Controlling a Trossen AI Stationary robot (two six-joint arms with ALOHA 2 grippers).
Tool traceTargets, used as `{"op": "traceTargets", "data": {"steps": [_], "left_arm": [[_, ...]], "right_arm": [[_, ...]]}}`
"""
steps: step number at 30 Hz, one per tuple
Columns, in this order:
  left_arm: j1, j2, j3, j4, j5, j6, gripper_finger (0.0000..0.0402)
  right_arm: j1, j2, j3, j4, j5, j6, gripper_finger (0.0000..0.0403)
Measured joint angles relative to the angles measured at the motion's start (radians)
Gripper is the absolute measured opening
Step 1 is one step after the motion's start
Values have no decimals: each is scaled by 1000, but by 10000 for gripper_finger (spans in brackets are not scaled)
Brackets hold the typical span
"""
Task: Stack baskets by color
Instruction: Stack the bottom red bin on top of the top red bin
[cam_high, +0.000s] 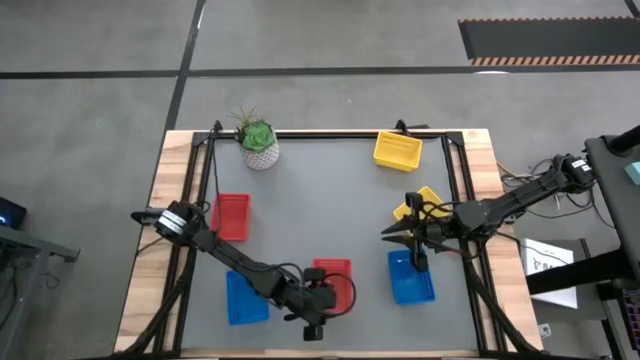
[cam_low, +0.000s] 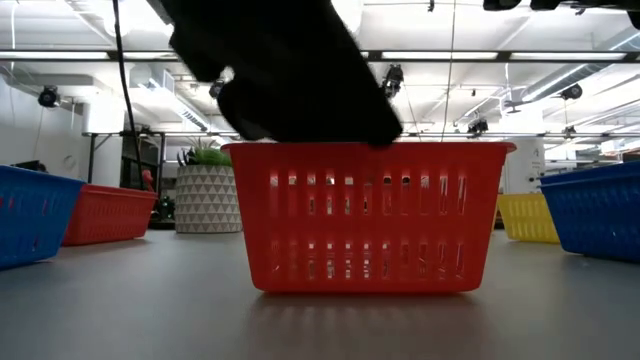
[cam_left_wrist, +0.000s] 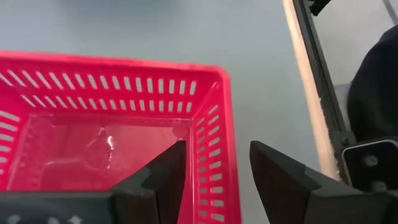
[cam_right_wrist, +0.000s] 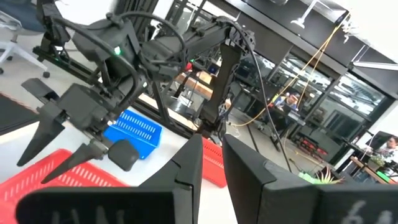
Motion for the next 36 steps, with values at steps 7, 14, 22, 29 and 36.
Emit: {"op": "traceTargets", "data": {"steps": [7,14,22,29,36], "left_arm": [[3,0,-46,43,-18,-1,145],[11,0,-44,8,-20,33,42],[6,-41,4,-178,-110,148,2],[-23,-192,17,-438,-247,211,0],[-83,-355,17,-778,-336,195,0]], "right_arm": [[0,3,0,-1,1,1,54],[-1,7,0,-2,2,-1,54],[-3,9,0,-2,3,-10,54],[-3,9,0,-2,42,-21,54],[-5,22,-3,-3,86,-34,54]]}}
